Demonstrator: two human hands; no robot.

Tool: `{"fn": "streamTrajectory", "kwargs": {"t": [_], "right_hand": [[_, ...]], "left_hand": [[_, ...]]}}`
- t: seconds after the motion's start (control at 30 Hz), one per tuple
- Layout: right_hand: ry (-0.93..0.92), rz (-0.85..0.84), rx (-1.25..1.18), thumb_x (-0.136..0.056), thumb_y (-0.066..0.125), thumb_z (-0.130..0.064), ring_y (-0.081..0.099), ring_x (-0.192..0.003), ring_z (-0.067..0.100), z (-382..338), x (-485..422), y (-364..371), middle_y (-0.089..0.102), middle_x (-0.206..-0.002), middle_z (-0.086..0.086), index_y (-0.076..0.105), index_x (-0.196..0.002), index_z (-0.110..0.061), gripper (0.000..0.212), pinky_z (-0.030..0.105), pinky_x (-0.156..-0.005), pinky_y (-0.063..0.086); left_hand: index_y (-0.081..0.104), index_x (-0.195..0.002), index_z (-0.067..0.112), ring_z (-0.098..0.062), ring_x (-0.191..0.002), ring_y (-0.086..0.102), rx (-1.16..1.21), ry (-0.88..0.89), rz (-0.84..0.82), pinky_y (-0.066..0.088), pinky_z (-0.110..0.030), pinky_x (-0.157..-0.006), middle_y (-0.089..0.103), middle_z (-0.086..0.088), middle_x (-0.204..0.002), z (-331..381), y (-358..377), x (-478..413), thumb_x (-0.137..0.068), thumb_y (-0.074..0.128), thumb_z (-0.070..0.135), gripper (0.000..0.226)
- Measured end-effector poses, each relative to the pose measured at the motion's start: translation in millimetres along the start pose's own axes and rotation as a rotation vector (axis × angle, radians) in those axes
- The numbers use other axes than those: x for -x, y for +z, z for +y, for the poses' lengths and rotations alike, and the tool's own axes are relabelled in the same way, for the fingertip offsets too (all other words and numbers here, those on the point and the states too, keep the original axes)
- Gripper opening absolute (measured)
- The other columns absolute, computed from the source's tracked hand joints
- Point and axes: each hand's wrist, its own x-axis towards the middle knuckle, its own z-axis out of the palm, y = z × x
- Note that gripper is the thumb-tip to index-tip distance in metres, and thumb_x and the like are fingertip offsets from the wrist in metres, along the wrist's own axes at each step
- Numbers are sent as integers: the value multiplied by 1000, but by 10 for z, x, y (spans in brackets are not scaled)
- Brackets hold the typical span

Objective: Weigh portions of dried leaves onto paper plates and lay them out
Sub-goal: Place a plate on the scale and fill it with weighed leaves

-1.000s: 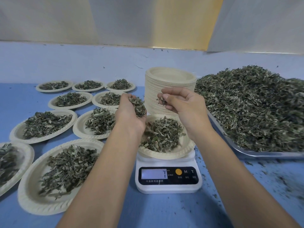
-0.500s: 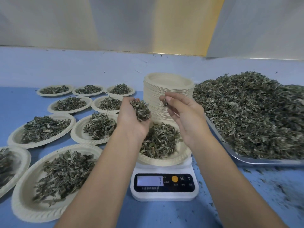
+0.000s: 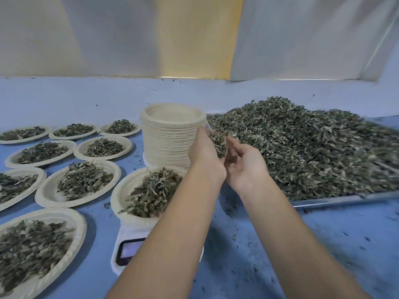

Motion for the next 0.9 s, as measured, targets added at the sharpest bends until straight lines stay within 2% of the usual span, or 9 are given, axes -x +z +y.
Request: {"fn": "streamTrajectory", "kwargs": {"t": [0.07,0.17,0.27,0.4,0.5,0.6,0.67,0.77,0.9], "right_hand": [[10,53,-20,-98,39,-3,55,-55,12,-95,-32,-130,60,-65,2,59,-82,-5,25,21,-62,46],[54,70,0,-99,34,-10,58,-61,21,-207,-73,-319,59,-71,9,57,-78,-5,32,19,-52,50],[108,71,62,-100,30,-19,61,-79,27,-297,-113,-440,61,-84,14,58,-97,-7,31,32,-85,49],[89,130,29,-100,30,-21,59,-77,26,-415,-162,-546,62,-86,14,59,-90,-6,35,37,-72,48],[40,182,-8,-98,30,-23,60,-84,29,-462,-191,-611,62,-99,17,61,-97,-5,35,38,-78,47],[0,238,-13,-95,32,-25,62,-85,31,-500,-221,-640,63,-98,16,61,-100,-8,34,36,-72,50],[-39,298,55,-92,37,-23,61,-98,31,-514,-269,-670,63,-105,13,62,-104,-11,30,40,-86,50],[-113,364,202,-91,43,-16,54,-94,20,-537,-299,-699,61,-100,3,65,-95,-10,23,33,-91,41],[-161,396,272,-95,47,-14,47,-123,17,-536,-279,-682,58,-130,5,64,-111,-10,24,34,-107,25]], "left_hand": [[50,-89,12,-18,-60,50,-61,-39,13,41,-20,-43,51,-6,-85,-188,75,-74,-89,47,22,11],[50,-82,10,-21,-66,49,-127,-96,10,40,-26,-53,50,-8,-81,-440,149,-166,-87,50,21,12],[52,-94,11,-21,-69,48,-194,-169,-31,42,-28,-57,51,-8,-92,-600,209,-193,-88,53,26,17],[63,-69,15,-24,-84,50,-304,-172,-109,45,-32,-75,57,-7,-93,-697,314,-245,-91,51,38,34],[65,-66,19,-26,-94,57,-509,-94,-138,46,-41,-95,63,-7,-102,-758,381,-229,-89,53,42,35],[66,-76,21,-18,-94,55,-661,-3,-162,45,-32,-82,63,-2,-111,-806,382,-191,-89,52,42,29],[66,-81,20,-13,-89,51,-704,33,-191,36,-26,-66,63,-1,-112,-808,363,-178,-91,50,42,28],[68,-86,22,-16,-108,53,-738,73,-248,37,-30,-78,61,1,-118,-795,333,-177,-94,45,41,30],[67,-106,28,-14,-100,61,-801,127,-265,33,-29,-82,57,11,-118,-775,313,-135,-93,45,39,28]]}}
